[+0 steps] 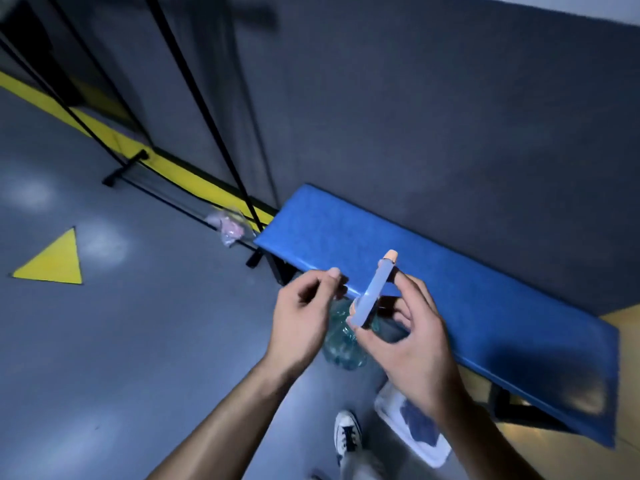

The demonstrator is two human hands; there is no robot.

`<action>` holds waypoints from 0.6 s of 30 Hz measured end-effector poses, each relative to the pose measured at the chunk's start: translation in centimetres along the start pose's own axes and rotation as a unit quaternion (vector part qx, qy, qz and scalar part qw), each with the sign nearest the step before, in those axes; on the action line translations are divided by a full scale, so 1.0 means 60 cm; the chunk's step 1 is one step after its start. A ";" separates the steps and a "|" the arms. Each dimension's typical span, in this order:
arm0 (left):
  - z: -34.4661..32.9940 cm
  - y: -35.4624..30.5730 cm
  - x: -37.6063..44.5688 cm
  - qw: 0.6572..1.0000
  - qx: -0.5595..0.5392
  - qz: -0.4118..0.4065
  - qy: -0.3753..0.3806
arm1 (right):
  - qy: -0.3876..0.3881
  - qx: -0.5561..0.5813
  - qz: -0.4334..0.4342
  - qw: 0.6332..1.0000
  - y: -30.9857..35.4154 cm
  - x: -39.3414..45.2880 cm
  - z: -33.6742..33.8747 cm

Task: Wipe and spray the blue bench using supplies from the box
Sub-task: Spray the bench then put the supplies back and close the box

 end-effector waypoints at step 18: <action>0.165 0.235 0.366 0.943 -0.016 0.332 -0.008 | 0.046 -0.115 -0.196 0.973 -0.176 0.314 -0.461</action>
Point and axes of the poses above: each hand's wrist, its own x-axis towards the middle knuckle, its own z-axis out of the back of the hand, y = z × x, the point moved 8 cm from there along x, towards the middle knuckle, and after that the axes turned 6 degrees about -y, right-handed, at the moved point
